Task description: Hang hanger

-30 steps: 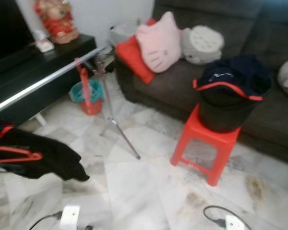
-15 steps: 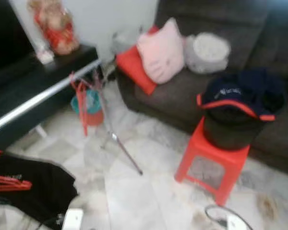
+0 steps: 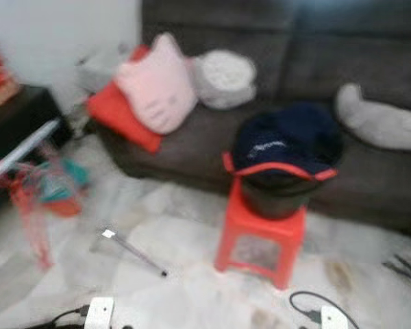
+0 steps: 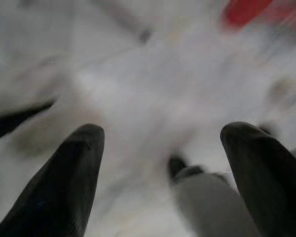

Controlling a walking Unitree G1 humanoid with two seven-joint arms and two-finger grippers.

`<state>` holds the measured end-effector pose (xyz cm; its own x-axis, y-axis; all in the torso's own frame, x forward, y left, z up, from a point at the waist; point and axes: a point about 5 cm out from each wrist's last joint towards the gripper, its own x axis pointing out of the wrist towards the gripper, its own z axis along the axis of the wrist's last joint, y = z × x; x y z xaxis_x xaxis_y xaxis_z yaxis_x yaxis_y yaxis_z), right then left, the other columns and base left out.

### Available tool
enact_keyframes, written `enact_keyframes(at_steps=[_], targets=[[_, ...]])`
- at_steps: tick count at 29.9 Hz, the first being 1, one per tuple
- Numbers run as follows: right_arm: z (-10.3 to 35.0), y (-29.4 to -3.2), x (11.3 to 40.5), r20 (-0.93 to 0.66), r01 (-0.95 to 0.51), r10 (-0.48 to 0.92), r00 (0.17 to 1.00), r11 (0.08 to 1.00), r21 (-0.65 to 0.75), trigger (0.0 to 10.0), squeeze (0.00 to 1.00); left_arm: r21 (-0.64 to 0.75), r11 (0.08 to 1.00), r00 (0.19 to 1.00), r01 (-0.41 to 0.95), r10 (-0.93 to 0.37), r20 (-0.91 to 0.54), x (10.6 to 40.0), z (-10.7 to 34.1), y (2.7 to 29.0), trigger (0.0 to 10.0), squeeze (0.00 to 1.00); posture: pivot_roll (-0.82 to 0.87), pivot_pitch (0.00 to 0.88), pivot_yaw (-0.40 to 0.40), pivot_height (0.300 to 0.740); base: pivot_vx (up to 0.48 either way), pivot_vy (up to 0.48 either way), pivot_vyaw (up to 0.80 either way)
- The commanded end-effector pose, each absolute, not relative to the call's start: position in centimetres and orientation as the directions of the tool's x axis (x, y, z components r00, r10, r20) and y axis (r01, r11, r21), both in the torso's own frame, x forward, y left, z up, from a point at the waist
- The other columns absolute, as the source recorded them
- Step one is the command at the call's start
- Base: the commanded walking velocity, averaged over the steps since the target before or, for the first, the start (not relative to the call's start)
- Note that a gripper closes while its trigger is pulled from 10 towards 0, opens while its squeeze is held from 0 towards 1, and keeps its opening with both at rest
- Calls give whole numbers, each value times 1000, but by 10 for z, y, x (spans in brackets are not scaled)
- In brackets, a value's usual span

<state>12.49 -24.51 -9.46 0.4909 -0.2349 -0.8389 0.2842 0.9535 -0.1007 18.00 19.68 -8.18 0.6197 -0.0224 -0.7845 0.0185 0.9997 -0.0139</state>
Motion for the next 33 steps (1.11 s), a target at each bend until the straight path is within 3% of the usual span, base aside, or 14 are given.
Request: enact_keyframes(at_steps=[1, 22, 33], targets=[[-94, -234, 136, -828, 279, -209, 520, 958, -67, 10000, 0, 34, 999, 584, 1, 27, -812, 166, -85, 216, 10000, 0, -82, 41, 54, 740, 326, 0, -744], [-93, -236, 136, -814, 324, -241, 528, 944, -70, 10000, 0, 23, 999, 561, 26, 5, -828, 159, -89, 209, 10000, 0, -92, 42, 53, 740, 43, 0, -35], [-93, -235, 135, -819, 309, -232, 525, 948, -71, 10000, 0, 31, 999, 558, 24, 12, -830, 159, -89, 211, 10000, 0, -90, 46, 53, 740, 0, 0, -726]])
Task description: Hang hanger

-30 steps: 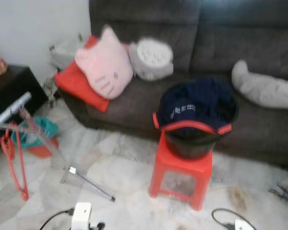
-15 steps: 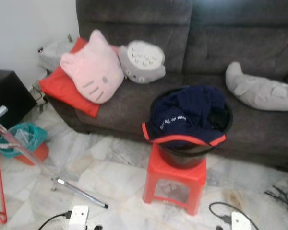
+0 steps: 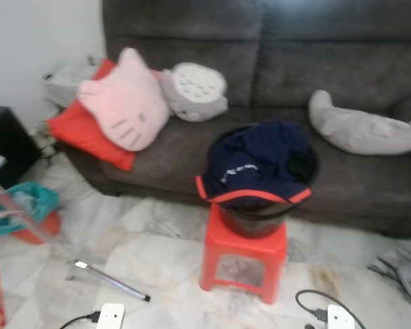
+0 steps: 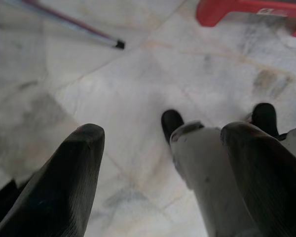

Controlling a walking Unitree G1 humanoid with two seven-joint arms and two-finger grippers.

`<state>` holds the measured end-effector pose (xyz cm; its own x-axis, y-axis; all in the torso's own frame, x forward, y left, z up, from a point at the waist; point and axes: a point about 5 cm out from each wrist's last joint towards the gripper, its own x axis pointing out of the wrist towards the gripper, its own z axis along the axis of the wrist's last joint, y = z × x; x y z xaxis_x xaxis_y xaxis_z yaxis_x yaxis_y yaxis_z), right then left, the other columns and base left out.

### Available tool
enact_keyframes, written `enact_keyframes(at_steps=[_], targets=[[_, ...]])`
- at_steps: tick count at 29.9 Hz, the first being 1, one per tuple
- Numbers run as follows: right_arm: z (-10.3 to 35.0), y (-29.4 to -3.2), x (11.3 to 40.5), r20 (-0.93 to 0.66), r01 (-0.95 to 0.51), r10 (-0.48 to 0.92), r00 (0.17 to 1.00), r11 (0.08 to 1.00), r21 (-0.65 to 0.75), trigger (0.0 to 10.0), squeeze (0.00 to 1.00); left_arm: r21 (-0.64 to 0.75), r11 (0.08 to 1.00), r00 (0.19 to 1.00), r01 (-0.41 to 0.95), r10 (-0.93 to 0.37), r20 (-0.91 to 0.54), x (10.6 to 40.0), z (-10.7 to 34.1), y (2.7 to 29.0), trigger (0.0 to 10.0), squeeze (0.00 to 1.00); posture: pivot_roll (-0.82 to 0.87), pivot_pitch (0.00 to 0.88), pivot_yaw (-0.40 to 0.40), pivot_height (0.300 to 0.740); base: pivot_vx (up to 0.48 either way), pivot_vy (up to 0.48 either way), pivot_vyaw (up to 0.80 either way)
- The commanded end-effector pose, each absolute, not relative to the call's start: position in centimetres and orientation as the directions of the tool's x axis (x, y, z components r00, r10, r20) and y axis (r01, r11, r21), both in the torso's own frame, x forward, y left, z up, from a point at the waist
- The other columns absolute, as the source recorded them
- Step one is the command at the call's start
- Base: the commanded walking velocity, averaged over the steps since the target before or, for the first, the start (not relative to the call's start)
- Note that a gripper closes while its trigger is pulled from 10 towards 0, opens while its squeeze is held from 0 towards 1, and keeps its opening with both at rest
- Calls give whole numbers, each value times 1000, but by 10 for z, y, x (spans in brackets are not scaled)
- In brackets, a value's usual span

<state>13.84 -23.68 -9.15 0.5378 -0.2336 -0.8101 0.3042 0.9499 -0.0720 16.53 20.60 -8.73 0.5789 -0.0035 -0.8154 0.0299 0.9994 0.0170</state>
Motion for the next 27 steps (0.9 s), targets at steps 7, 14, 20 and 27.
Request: enact_keyframes(at_steps=[7, 14, 20, 27], targets=[[-93, -235, 135, -818, 312, -235, 525, 947, -72, 10000, 0, 33, 999, 562, 28, 11, -827, 160, -89, 211, 10000, 0, -89, 46, 53, 740, 0, 0, -729], [-92, -235, 136, -808, 312, -237, 539, 948, -70, 10000, 0, 30, 999, 567, 37, 4, -824, 162, -88, 209, 10000, 0, -87, 45, 52, 740, 246, 0, 0], [-93, -235, 136, -814, 309, -232, 533, 949, -69, 10000, 0, 29, 999, 571, 36, 3, -821, 162, -88, 209, 10000, 0, -84, 45, 50, 740, 254, 0, -242], [-92, -235, 136, -811, 300, -229, 538, 951, -70, 10000, 0, 28, 999, 570, 40, 0, -822, 162, -88, 208, 10000, 0, -84, 45, 50, 740, 254, 0, -387]])
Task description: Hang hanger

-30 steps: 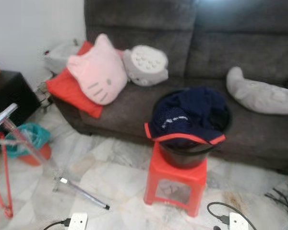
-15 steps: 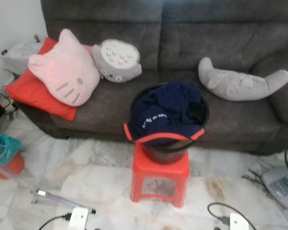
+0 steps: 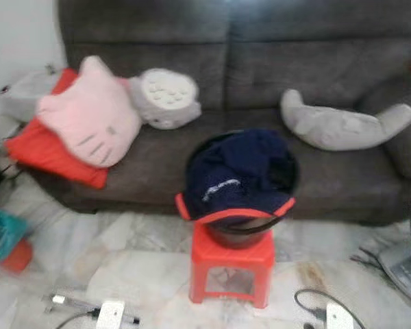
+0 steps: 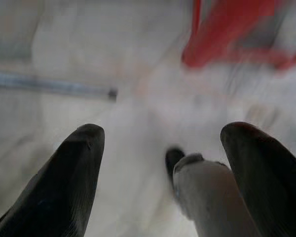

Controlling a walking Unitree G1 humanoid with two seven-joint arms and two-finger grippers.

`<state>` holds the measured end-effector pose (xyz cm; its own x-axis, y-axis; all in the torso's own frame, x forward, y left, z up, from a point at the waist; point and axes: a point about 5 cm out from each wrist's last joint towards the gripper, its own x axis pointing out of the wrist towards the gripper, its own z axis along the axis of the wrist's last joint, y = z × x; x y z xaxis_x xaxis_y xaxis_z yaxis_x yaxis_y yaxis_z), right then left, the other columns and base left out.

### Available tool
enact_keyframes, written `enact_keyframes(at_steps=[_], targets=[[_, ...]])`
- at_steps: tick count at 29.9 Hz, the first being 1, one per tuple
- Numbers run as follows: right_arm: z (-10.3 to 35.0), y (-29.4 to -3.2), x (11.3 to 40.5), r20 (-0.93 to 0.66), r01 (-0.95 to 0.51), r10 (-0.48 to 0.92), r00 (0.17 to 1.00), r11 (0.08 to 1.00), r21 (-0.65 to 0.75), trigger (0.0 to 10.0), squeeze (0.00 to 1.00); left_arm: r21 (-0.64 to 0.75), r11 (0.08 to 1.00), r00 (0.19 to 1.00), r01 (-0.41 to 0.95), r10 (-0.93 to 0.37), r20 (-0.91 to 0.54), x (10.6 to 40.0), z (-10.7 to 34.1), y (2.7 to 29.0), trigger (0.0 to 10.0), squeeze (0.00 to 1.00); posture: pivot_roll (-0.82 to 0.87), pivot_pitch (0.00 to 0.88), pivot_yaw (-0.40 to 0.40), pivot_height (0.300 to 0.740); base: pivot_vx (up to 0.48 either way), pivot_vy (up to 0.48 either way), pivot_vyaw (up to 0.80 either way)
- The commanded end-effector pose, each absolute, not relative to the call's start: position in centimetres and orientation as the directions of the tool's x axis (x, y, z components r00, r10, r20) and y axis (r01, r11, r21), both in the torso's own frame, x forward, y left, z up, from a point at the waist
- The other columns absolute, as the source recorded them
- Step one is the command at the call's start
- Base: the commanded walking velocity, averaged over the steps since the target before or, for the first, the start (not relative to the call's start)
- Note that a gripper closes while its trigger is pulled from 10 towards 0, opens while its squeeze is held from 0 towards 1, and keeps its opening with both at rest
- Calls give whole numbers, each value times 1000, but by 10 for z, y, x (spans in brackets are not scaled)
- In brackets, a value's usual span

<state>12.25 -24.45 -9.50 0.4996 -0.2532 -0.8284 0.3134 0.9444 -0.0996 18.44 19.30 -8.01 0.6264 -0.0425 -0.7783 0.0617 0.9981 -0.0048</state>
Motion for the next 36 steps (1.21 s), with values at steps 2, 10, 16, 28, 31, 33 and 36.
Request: enact_keyframes(at_steps=[2, 10, 16, 28, 31, 33, 36], targets=[[-92, -235, 136, -810, 296, -230, 539, 952, -73, 10000, 0, 25, 999, 569, 45, -5, -822, 162, -88, 208, 10000, 0, -87, 51, 53, 740, 0, 0, 0], [-92, -235, 136, -808, 297, -232, 542, 952, -74, 10000, 0, 22, 999, 569, 49, -10, -822, 162, -89, 207, 10000, 0, -88, 49, 52, 740, 0, 0, 0], [-92, -236, 136, -807, 284, -234, 542, 955, -86, 10000, 0, 20, 998, 566, 55, -14, -824, 161, -89, 205, 10000, 0, -86, 44, 47, 740, 0, 0, 0], [-84, -236, 149, -740, 51, -189, 646, 978, -204, 10000, 0, 20, 998, 551, 68, -21, -834, 156, -91, 204, 10000, 0, -134, 33, 36, 740, 0, 0, 0], [-83, -237, 149, -731, 50, -200, 653, 974, -221, 10000, 0, 20, 997, 550, 77, -26, -835, 156, -92, 203, 10000, 0, -143, 25, 36, 740, 0, 0, 0], [-74, -235, 157, -634, 9, -200, 747, 957, -292, 10000, 0, 22, 997, 548, 78, -25, -836, 156, -92, 204, 10000, 0, -140, 19, 35, 740, 0, 0, 0], [-68, -232, 162, -560, -18, -184, 808, 942, -334, 10000, 0, 23, 997, 547, 78, -24, -837, 156, -92, 205, 10000, 0, -140, 19, 35, 740, 0, 0, 0]])
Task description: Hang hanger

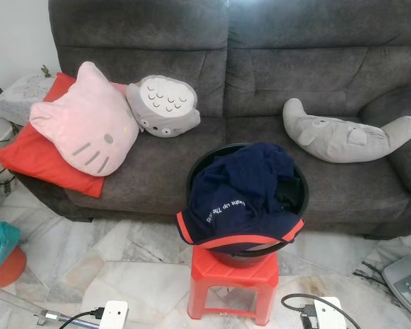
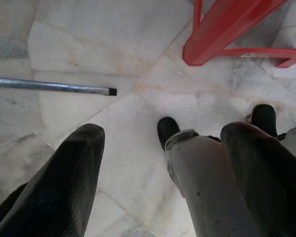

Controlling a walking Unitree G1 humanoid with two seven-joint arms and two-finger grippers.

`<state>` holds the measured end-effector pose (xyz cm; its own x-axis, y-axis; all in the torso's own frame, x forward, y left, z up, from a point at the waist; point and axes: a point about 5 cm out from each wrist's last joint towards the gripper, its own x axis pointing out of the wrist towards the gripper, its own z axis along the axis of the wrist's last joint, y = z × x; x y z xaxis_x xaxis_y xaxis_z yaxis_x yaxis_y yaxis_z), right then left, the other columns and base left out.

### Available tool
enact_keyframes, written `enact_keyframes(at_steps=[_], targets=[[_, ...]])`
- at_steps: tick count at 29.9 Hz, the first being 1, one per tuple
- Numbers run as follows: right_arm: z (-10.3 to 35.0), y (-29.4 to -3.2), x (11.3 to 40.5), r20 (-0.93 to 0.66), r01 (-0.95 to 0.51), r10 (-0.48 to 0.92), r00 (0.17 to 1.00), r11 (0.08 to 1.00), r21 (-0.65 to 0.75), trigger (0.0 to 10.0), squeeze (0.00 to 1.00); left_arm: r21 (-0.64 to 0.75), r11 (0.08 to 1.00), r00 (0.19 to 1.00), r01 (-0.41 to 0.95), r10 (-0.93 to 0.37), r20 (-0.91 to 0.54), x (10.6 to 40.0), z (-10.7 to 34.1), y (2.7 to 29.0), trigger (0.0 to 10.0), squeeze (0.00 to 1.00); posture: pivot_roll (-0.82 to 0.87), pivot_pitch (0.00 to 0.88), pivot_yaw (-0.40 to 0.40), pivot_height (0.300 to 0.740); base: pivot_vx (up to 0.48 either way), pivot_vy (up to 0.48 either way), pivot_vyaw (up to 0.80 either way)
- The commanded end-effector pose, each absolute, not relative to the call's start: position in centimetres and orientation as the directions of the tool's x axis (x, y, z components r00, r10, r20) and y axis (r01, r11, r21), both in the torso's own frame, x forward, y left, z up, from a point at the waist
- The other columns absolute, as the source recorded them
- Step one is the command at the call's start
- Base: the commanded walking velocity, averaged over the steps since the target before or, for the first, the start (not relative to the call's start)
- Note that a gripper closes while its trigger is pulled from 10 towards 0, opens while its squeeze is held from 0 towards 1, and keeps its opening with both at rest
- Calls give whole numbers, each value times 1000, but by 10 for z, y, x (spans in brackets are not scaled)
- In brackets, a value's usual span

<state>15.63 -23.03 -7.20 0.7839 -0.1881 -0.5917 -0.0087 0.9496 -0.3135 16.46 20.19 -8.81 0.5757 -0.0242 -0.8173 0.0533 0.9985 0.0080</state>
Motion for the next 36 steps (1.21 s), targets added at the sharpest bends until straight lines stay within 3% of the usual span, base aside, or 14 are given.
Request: enact_keyframes(at_steps=[1, 10, 24, 31, 36], targets=[[-46, -207, 173, -415, -7, -119, 902, 957, -290, 10000, 0, 34, 997, 541, 72, -10, -841, 154, -90, 214, 10000, 0, -139, 13, 34, 740, 0, 0, 0], [-27, -205, 170, -299, -7, -87, 950, 953, -302, 10000, 0, 58, 996, 529, 62, 16, -849, 150, -88, 233, 10000, 0, -139, 7, 34, 740, 0, 0, 0], [17, -201, 133, -245, -102, -9, 970, 894, -436, 10000, 0, 46, 995, 516, 85, -5, -857, 148, -94, 209, 10000, 0, -162, 41, 45, 740, 0, 0, 0], [39, -205, 149, -193, -143, 47, 980, 844, -517, 10000, 0, 53, 995, 525, 90, -2, -851, 150, -93, 211, 10000, 0, -169, 45, 53, 740, 0, 0, 0], [47, -201, 163, -237, -291, 183, 954, 756, -587, 10000, 0, 53, 994, 533, 91, -4, -846, 151, -92, 214, 10000, 0, -169, 48, 53, 740, 0, 0, 0]])
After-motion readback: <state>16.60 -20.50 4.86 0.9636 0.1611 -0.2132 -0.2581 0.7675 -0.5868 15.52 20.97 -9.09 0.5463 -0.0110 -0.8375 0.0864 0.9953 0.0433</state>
